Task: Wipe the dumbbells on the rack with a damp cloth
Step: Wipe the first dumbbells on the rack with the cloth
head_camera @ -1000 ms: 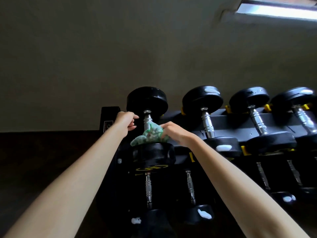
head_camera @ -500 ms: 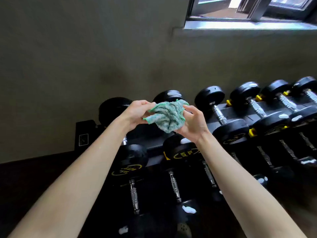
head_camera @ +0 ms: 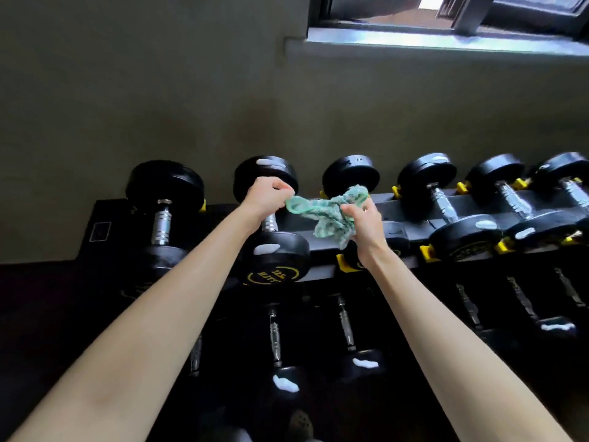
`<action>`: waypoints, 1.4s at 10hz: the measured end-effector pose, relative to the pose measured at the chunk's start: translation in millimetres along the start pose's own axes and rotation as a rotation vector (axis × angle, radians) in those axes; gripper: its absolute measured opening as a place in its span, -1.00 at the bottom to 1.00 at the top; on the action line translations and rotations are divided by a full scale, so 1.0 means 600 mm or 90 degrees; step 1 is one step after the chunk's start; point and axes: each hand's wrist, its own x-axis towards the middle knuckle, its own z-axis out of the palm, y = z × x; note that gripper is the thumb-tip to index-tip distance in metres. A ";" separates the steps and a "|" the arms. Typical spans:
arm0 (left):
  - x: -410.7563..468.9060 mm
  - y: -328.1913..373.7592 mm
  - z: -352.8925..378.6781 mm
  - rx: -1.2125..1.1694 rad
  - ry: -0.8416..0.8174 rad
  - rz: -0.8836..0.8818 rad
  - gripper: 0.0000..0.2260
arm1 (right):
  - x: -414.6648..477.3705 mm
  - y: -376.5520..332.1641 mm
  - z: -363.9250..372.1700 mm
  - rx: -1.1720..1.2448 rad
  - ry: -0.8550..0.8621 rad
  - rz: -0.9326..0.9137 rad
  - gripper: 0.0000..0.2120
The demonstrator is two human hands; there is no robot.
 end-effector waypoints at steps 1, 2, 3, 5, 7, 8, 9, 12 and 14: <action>-0.008 -0.024 0.003 -0.048 0.068 -0.051 -0.82 | -0.011 0.054 0.004 -0.085 0.010 0.027 -0.85; -0.014 -0.065 -0.017 -0.069 0.168 -0.107 -0.78 | -0.030 0.101 0.025 -0.119 0.001 0.102 -0.90; -0.028 -0.106 -0.037 -0.064 0.227 -0.176 -0.78 | -0.047 0.126 0.049 -0.038 0.001 0.164 -0.75; -0.051 -0.138 -0.047 -0.168 0.184 -0.290 -0.72 | -0.070 0.108 0.077 -0.185 0.033 0.022 -0.76; -0.059 -0.137 -0.064 -0.194 0.160 -0.310 -0.65 | -0.099 0.108 0.123 -0.356 -0.008 -0.155 -0.88; -0.061 -0.139 -0.086 -0.193 0.163 -0.292 -0.68 | -0.116 0.103 0.160 -0.417 -0.066 -0.225 -0.94; -0.058 -0.141 -0.106 -0.193 0.170 -0.286 -0.68 | -0.121 0.099 0.184 -0.447 -0.102 -0.231 -0.90; -0.053 -0.135 -0.126 -0.254 0.193 -0.279 -0.66 | -0.121 0.073 0.212 -0.601 -0.201 -0.191 -0.84; -0.054 -0.130 -0.149 -0.276 0.176 -0.251 -0.66 | -0.090 0.042 0.217 -0.244 -0.264 0.227 -0.94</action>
